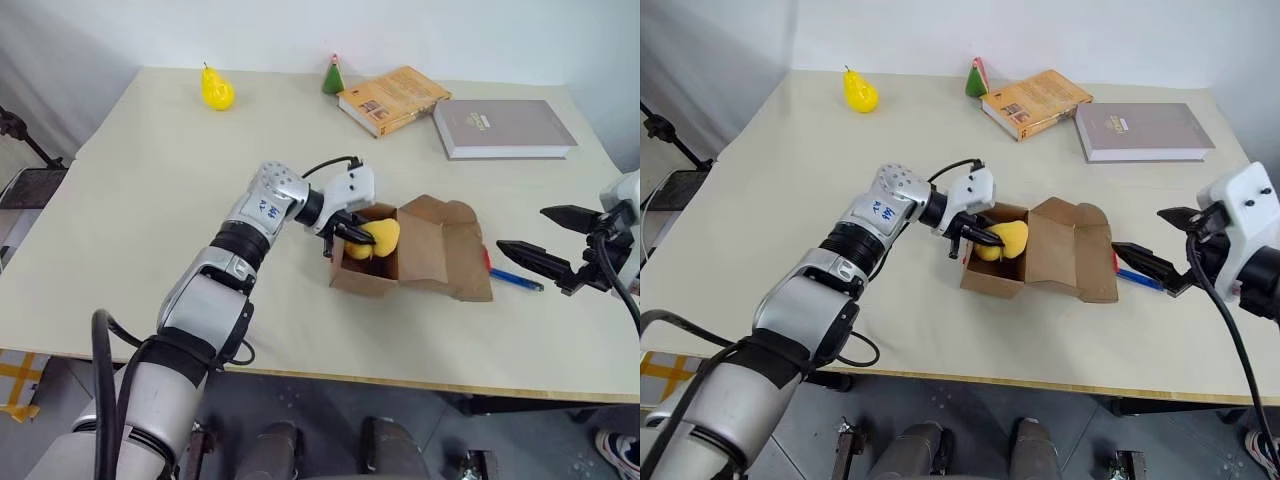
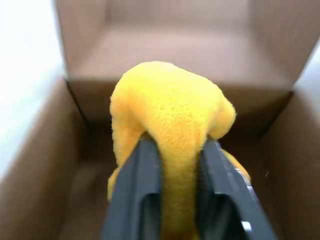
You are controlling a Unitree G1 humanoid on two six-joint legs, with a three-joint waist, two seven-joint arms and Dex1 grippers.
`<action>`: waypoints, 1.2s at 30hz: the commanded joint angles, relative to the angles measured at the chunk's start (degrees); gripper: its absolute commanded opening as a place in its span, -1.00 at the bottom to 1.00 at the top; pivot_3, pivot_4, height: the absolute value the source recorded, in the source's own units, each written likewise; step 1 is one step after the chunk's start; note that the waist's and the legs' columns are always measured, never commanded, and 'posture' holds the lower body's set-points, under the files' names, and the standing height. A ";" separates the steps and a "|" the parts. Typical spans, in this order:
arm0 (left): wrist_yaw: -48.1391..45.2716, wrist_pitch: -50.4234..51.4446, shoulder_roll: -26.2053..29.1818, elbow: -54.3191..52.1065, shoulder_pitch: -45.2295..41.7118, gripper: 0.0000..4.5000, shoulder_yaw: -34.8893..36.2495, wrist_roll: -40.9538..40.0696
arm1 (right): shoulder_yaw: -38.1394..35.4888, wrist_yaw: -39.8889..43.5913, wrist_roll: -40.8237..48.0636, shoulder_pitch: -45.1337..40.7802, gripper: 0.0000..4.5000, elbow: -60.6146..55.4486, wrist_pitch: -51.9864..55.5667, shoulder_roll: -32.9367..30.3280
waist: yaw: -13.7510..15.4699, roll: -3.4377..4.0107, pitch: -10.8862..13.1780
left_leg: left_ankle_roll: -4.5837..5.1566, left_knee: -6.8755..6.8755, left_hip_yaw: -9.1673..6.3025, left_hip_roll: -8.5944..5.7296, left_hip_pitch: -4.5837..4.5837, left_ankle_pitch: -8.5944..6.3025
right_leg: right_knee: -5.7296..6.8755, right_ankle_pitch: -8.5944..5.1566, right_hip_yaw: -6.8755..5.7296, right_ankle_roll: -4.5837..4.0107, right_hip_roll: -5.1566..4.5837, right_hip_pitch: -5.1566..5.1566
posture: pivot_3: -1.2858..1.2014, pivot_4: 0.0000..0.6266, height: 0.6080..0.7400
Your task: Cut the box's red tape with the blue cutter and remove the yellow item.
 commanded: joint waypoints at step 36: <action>21.11 39.32 39.46 -48.76 35.38 0.57 22.65 -10.79 | 21.58 40.77 -14.46 -31.46 1.00 41.73 -32.39 5.90 | -0.80 -0.10 0.08 | -0.04 0.05 -0.40 -0.12 0.02 0.01 | 0.01 0.08 0.02 0.11 -0.15 0.03 | 0.03 -0.52 1.00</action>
